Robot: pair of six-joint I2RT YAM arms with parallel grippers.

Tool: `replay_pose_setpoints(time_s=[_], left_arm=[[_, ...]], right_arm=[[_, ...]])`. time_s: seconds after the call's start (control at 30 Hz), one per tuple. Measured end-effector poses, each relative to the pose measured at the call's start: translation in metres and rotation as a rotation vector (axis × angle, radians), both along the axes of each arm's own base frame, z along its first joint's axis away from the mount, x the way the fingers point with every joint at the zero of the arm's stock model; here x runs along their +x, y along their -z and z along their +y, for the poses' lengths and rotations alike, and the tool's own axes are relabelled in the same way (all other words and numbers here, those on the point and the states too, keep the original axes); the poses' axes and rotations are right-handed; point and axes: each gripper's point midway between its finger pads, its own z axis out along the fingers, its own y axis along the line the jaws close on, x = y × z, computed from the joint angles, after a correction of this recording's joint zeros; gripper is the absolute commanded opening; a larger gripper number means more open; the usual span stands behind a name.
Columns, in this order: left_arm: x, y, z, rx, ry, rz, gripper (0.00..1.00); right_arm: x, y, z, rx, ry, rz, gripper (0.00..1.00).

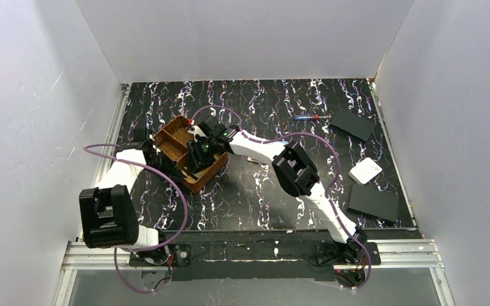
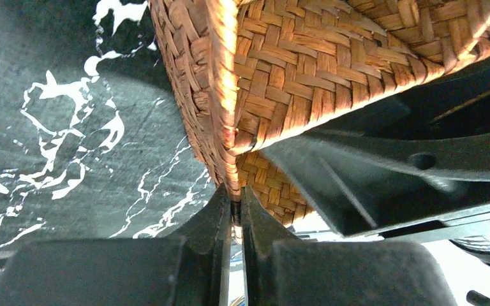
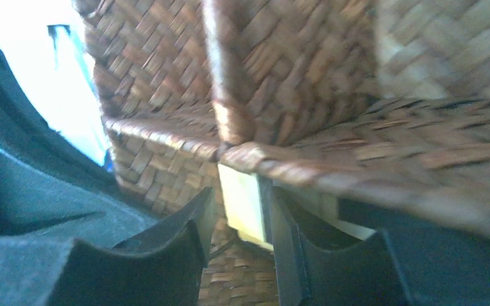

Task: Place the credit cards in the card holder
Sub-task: Pick up the credit card from the storage box.

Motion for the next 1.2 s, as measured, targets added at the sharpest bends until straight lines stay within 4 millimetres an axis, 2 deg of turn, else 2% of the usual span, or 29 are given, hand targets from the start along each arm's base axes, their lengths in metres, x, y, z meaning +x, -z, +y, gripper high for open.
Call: replay_pose_setpoints(time_s=[0.07, 0.2, 0.4, 0.57, 0.67, 0.77, 0.87, 0.9, 1.0, 1.2], left_arm=[[0.002, 0.000, 0.000, -0.002, 0.009, -0.023, 0.00], [0.008, 0.000, -0.001, -0.004, 0.038, -0.076, 0.00], [0.009, 0.000, -0.001, -0.003, 0.049, -0.118, 0.00], [0.009, 0.001, 0.000, 0.007, 0.068, -0.172, 0.00], [0.008, 0.001, 0.000, 0.018, 0.076, -0.213, 0.00], [0.005, 0.001, 0.001, 0.026, 0.080, -0.246, 0.00], [0.002, 0.001, 0.001, 0.031, 0.088, -0.258, 0.00], [0.001, 0.001, 0.001, 0.033, 0.093, -0.262, 0.00], [0.000, 0.001, 0.001, 0.039, 0.107, -0.270, 0.00], [0.000, 0.002, 0.000, 0.040, 0.112, -0.291, 0.00]], right_arm=[[-0.003, -0.002, 0.001, 0.018, 0.000, 0.028, 0.41], [-0.024, 0.002, 0.008, 0.049, -0.007, 0.134, 0.38], [-0.022, -0.004, 0.014, 0.118, 0.017, 0.164, 0.33], [-0.011, -0.011, 0.003, 0.113, 0.071, 0.168, 0.29], [-0.001, -0.028, -0.001, 0.125, 0.095, 0.151, 0.18], [0.008, -0.048, -0.004, 0.143, 0.115, 0.119, 0.15], [0.017, -0.056, -0.005, 0.143, 0.126, 0.083, 0.11], [0.018, -0.056, -0.006, 0.140, 0.125, 0.074, 0.12], [0.017, -0.052, -0.009, 0.116, 0.124, 0.070, 0.28], [0.007, -0.036, -0.017, 0.027, 0.102, 0.040, 0.51]])
